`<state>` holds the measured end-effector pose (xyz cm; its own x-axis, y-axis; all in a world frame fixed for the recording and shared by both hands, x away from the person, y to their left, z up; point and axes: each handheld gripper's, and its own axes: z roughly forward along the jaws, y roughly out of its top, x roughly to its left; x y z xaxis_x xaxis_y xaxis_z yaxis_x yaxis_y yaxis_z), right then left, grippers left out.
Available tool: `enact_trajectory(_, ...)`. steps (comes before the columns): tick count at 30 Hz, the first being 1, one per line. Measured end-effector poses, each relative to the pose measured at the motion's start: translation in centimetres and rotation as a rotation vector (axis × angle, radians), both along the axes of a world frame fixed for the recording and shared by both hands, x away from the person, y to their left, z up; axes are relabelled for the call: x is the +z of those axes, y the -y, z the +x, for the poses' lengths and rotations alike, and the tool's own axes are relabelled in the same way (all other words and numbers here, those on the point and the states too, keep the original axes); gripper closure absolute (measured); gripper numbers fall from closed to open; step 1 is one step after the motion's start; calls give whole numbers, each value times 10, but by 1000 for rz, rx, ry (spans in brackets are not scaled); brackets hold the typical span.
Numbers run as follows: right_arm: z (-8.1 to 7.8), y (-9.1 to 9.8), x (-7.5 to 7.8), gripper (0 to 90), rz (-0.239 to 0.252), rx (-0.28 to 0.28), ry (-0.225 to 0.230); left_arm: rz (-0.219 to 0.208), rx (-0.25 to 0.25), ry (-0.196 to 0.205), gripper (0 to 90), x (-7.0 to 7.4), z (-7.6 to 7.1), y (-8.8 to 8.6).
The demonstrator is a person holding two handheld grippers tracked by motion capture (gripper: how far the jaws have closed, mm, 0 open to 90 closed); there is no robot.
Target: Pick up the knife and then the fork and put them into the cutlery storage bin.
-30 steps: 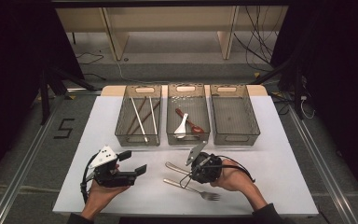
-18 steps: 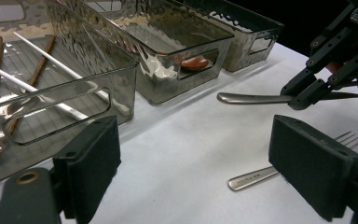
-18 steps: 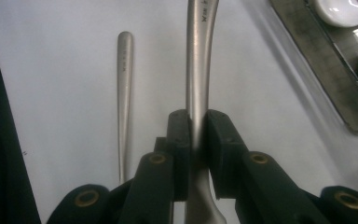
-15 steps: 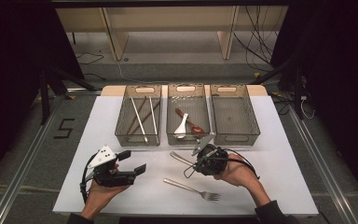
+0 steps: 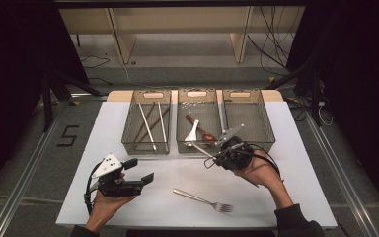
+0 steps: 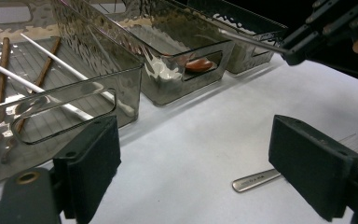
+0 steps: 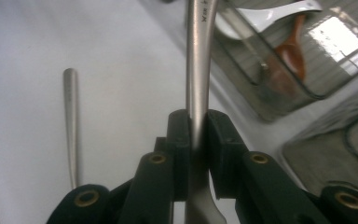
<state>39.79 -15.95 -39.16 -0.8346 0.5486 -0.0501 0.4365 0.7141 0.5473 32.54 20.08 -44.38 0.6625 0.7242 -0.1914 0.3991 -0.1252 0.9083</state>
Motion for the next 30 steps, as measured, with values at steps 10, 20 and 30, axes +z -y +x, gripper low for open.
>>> enact_trajectory(10, 21, 19, 11, 805, 26, -104, 28, -5, 4, 5, 161, 0, 0, -1)
enact_trajectory(20, 45, 38, 25, 805, 48, -197, 64, -9, 6, 8, 161, 0, 0, -2)
enact_trajectory(30, 68, 55, 31, 805, 42, -278, 61, -4, 5, 7, 161, 0, 1, -2)
